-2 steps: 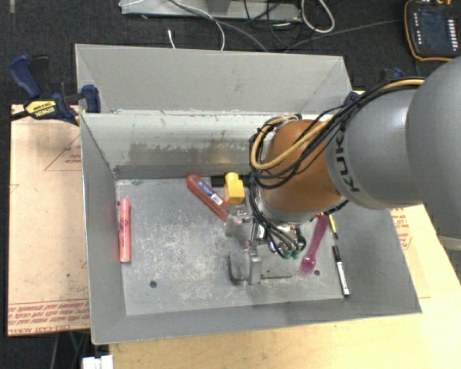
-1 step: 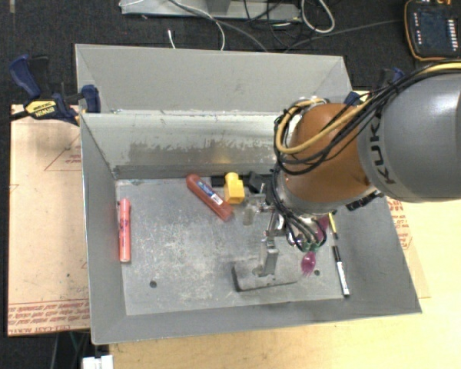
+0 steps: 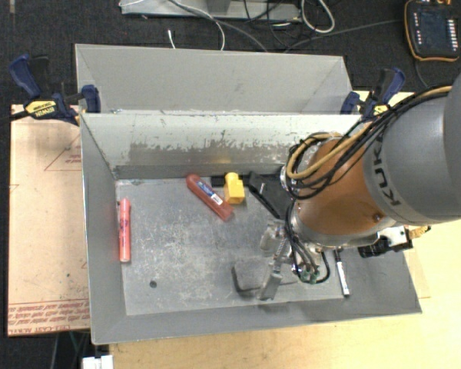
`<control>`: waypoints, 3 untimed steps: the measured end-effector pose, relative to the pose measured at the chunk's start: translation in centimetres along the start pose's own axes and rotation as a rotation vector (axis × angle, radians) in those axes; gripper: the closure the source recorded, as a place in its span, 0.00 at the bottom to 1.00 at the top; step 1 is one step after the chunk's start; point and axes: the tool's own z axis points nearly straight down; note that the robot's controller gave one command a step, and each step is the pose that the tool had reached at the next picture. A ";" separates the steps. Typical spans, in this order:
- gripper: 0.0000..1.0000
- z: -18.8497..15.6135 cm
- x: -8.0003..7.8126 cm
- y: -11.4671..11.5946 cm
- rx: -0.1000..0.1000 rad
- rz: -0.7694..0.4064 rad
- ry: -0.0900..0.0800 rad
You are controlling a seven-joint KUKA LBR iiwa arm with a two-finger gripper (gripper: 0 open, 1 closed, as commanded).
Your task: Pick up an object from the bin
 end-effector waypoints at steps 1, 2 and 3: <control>0.00 2.8 1.1 2.5 -0.006 -0.220 -0.023; 1.00 2.8 1.8 4.1 -0.003 -0.085 -0.011; 1.00 2.8 1.8 4.1 -0.003 -0.084 -0.011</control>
Offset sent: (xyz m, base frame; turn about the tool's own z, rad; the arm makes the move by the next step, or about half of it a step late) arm -0.0065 0.0445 -0.0282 -0.0843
